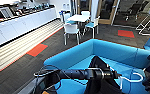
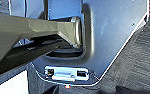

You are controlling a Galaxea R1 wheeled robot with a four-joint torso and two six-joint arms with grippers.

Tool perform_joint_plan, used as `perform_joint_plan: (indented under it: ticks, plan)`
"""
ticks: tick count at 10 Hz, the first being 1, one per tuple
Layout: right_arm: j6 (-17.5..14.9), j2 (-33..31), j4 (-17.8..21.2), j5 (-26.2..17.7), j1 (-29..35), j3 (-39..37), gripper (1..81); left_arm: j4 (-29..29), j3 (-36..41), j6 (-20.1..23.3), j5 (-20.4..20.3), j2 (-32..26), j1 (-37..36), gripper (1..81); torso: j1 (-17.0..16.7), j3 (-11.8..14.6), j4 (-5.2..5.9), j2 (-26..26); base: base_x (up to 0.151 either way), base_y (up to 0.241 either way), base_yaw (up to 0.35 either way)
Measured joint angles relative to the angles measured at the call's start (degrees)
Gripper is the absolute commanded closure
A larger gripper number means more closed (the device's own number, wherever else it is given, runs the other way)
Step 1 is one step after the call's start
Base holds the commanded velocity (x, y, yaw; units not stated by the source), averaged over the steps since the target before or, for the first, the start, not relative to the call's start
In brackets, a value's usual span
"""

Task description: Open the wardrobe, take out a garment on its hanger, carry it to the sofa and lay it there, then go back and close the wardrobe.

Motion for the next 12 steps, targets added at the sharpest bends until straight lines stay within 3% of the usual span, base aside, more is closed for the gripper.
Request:
perform_joint_plan:
  ticks: [12]
  plan:
    - [0.0,0.0,0.0,0.3,0.0,0.0,1.0,4.9,-19.9,0.1,-0.8,-0.9,4.3,81.1,0.0,0.0,0.0,0.0,0.0,0.0,0.0]
